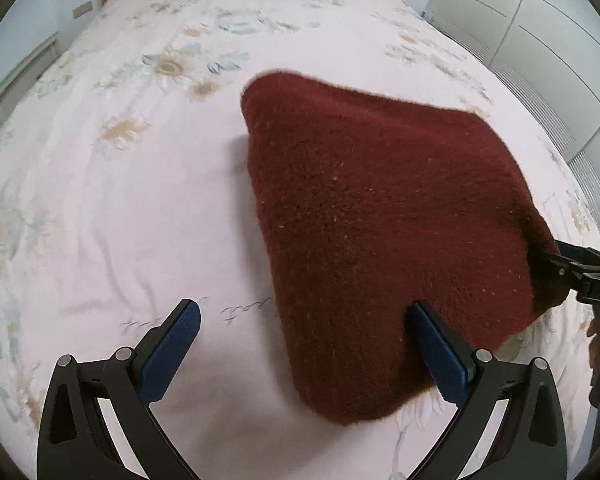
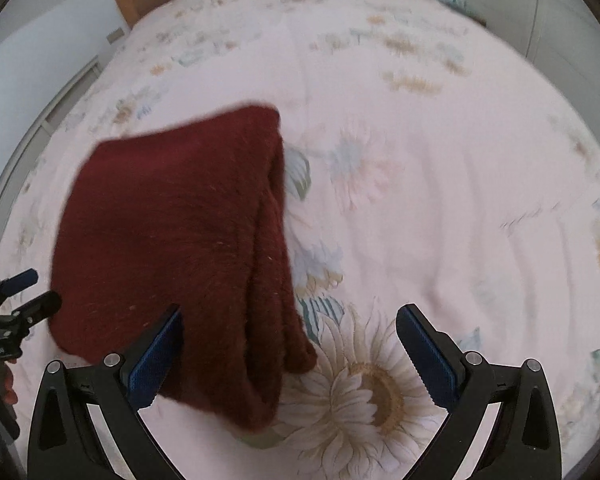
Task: Fold small clothes
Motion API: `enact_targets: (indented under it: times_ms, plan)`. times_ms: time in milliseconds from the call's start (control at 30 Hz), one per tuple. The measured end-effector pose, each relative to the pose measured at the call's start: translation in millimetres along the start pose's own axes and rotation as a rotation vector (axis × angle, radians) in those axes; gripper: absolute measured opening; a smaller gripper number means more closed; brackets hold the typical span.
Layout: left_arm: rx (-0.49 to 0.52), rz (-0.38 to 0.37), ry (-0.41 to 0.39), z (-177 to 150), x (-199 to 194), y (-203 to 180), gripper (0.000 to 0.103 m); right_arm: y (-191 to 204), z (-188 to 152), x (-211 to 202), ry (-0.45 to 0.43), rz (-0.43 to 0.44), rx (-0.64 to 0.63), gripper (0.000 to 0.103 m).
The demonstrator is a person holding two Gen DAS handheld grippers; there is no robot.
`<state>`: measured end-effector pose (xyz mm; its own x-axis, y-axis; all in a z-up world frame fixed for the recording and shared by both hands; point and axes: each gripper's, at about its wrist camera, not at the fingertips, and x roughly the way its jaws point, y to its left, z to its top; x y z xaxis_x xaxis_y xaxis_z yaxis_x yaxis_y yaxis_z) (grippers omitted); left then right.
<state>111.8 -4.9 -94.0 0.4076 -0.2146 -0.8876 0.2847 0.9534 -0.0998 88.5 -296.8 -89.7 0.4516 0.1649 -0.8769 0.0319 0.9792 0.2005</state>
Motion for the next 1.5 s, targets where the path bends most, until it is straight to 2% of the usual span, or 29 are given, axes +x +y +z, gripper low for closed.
enact_targets:
  times_ms: [100,233,333,467,867,1100,1200,1500]
  plan:
    - [-0.005,0.067,-0.014,-3,-26,-2,0.102,5,0,-35,-0.055,-0.021,-0.021,0.103]
    - [-0.035,0.091,-0.071,-10,-73,-1,0.102,9,-6,-87,-0.128,-0.057,-0.053,0.103]
    - [-0.032,0.135,-0.120,-14,-102,-2,0.102,10,-14,-122,-0.173,-0.087,-0.068,0.103]
    - [-0.046,0.163,-0.130,-26,-125,-3,0.102,10,-32,-152,-0.206,-0.122,-0.075,0.103]
    - [-0.068,0.209,-0.094,-50,-127,-2,0.102,4,-64,-161,-0.178,-0.148,-0.061,0.103]
    - [-0.075,0.218,-0.078,-54,-121,0,0.102,5,-67,-158,-0.161,-0.144,-0.069,0.103]
    - [-0.066,0.247,-0.083,-55,-123,-1,0.102,7,-68,-157,-0.158,-0.141,-0.075,0.103]
    - [-0.062,0.240,-0.082,-56,-125,0,0.102,12,-69,-155,-0.146,-0.135,-0.091,0.103]
